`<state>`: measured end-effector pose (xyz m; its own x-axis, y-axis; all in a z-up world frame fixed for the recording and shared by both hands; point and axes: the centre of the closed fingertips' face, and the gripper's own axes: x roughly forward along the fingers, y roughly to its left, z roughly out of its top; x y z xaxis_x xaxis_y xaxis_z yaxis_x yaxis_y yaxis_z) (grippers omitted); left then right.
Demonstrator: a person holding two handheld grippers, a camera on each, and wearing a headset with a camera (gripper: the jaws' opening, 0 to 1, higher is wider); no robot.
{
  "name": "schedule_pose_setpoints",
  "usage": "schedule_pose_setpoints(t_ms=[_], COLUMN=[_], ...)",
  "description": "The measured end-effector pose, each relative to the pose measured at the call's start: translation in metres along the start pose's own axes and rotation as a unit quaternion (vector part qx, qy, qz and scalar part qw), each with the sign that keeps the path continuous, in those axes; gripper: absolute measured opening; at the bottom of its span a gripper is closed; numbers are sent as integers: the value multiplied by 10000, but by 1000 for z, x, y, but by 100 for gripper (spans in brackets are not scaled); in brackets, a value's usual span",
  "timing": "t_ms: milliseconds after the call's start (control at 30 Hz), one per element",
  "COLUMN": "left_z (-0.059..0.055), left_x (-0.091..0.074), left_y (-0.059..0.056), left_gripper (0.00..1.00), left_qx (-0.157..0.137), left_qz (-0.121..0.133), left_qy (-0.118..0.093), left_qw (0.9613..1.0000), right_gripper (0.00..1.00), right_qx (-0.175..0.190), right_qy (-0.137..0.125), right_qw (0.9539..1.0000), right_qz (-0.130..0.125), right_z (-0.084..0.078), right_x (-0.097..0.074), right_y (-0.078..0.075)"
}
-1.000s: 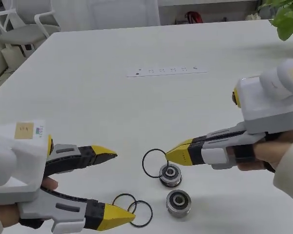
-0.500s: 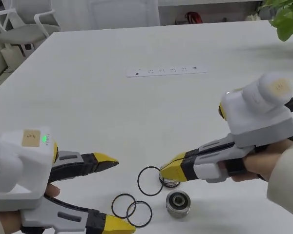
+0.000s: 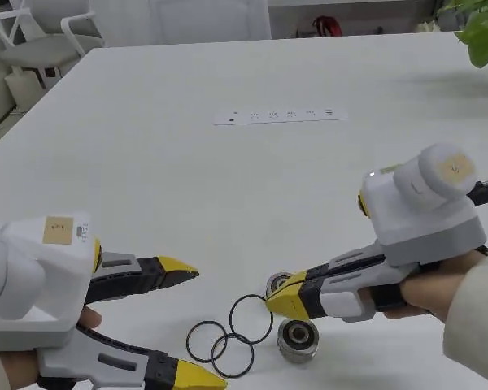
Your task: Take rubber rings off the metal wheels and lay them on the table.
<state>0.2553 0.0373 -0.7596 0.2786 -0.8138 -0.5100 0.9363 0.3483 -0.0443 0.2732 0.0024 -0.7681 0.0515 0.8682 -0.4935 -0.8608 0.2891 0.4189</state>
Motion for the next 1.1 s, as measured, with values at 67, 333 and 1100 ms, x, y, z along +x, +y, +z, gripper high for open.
schedule_pose_setpoints(t_ms=[67, 333, 1100], left_z=[0, -2, -4], left_x=[0, 0, 0], left_y=[0, 0, 0], left_gripper=[73, 74, 73], left_qx=[-11, -54, -29], left_qz=[-1, -12, 16], left_qy=[-1, 18, 96], left_qw=[10000, 10000, 9999], right_gripper=[0, 0, 0], right_qx=[7, -58, -353], right_qy=[43, 182, 532], right_qw=[10000, 9998, 9979], right_qz=[33, 79, 116], right_z=[-3, -11, -31], right_x=[3, 9, 19], right_y=[2, 4, 9])
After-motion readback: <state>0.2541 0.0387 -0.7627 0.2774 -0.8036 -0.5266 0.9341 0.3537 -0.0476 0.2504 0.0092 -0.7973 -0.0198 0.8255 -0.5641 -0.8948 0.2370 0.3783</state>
